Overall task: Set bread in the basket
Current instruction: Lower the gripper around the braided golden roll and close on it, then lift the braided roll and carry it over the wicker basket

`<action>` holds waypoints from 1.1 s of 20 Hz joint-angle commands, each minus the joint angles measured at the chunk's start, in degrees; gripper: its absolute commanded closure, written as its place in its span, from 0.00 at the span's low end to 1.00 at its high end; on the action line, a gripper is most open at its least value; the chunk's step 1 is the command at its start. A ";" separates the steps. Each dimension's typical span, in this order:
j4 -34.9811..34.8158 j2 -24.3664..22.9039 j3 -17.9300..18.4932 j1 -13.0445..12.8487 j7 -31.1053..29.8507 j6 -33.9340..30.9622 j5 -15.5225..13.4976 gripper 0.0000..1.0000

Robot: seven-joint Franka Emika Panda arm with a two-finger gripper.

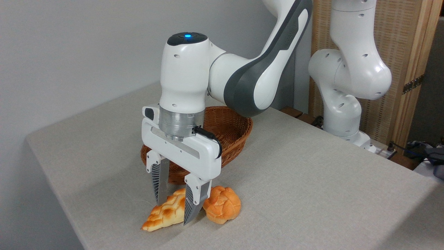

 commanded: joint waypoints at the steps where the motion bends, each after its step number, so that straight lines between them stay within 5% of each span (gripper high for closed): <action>1: -0.59 -0.74 -0.05 -0.01 -0.42 1.67 -3.93 0.01; 4: -0.50 -0.65 -0.05 -0.01 -0.42 3.51 -6.32 0.01; 15: -2.61 1.02 -1.89 -0.45 0.28 3.43 -4.21 0.07; 17: -3.40 1.02 -1.89 -0.36 2.55 2.91 -2.29 0.19; 22: -3.40 0.93 -1.81 -0.19 6.60 -1.48 1.14 0.19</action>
